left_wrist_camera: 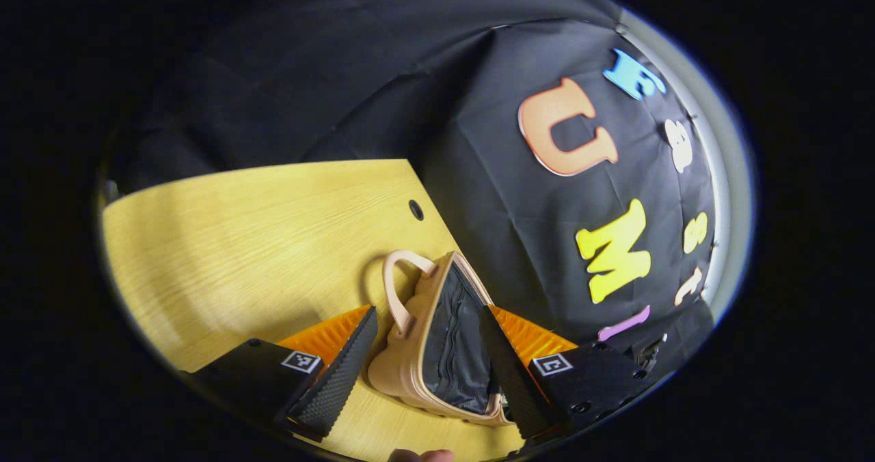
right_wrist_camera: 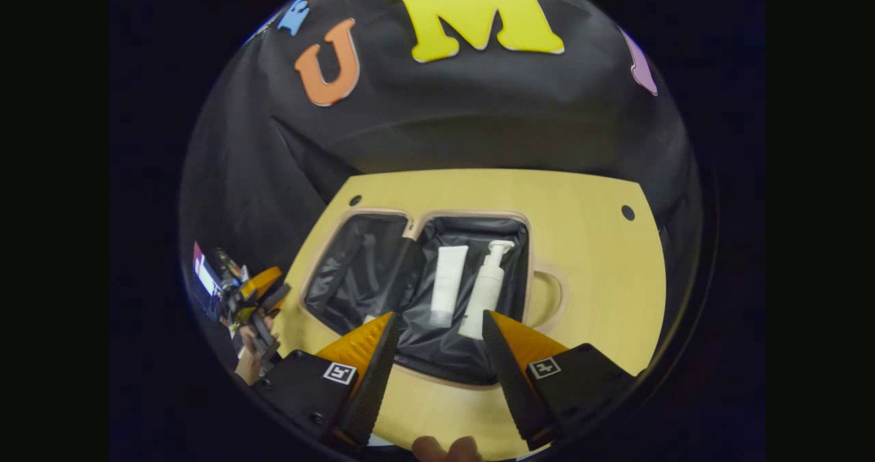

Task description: First open the suitcase, pack the skin care products into it, and then close the suitcase.

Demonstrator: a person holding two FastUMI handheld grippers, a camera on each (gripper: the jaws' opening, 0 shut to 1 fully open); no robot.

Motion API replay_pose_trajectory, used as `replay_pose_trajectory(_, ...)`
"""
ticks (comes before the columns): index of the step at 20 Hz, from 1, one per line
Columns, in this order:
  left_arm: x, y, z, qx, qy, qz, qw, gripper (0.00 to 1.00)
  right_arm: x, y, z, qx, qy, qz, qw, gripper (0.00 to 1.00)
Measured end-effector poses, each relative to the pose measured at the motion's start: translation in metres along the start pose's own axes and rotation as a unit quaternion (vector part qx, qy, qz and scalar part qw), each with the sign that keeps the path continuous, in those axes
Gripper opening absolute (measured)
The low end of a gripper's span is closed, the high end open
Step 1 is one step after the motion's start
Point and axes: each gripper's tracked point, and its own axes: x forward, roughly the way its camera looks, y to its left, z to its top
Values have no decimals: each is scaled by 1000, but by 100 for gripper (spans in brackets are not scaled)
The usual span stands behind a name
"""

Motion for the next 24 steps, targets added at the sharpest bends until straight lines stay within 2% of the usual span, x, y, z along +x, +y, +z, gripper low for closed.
replay_pose_trajectory(2,20,14,-2,-12,9,8,1000,96,-23,0,6,3,-31,3,1000,73)
replay_pose_trajectory(3,29,17,-6,-12,17,9,1000,96,-33,2,8,8,-41,6,999,67)
replay_pose_trajectory(4,35,17,-9,-11,24,8,1000,96,-41,2,9,13,-49,7,999,74)
replay_pose_trajectory(7,51,19,-8,-17,29,14,999,95,-52,5,7,23,-53,12,998,73)
replay_pose_trajectory(9,62,29,-8,-14,26,34,999,92,-57,13,3,26,-49,21,998,74)
replay_pose_trajectory(11,67,30,-6,-23,30,35,999,88,-60,20,2,9,-51,24,998,74)
replay_pose_trajectory(12,71,34,-7,-25,34,43,998,81,-62,24,2,-5,-53,23,998,74)
replay_pose_trajectory(13,75,38,-6,-24,37,49,998,89,-65,28,1,-21,-56,22,998,73)
replay_pose_trajectory(14,83,40,-6,-26,38,56,997,80,-68,34,2,-40,-61,22,997,73)
replay_pose_trajectory(15,86,39,-5,-33,39,54,997,75,-72,39,2,-62,-66,22,996,74)
replay_pose_trajectory(16,90,37,-4,-41,40,53,997,49,-75,44,3,-86,-72,20,994,74)
replay_pose_trajectory(17,96,36,-4,-48,42,53,997,29,-80,48,4,-109,-79,18,991,74)
replay_pose_trajectory(18,102,37,-7,-52,45,58,996,30,-85,52,5,-129,-87,15,988,74)
replay_pose_trajectory(19,107,39,-10,-52,51,67,995,24,-90,55,7,-145,-97,11,985,74)
replay_pose_trajectory(20,109,37,-9,-51,50,68,995,31,-94,56,9,-154,-108,5,982,74)
replay_pose_trajectory(21,109,31,-5,-50,42,66,996,14,-100,55,14,-156,-125,-4,980,74)
replay_pose_trajectory(24,97,-6,15,-9,11,55,998,7,-110,36,31,-141,-171,-41,974,73)
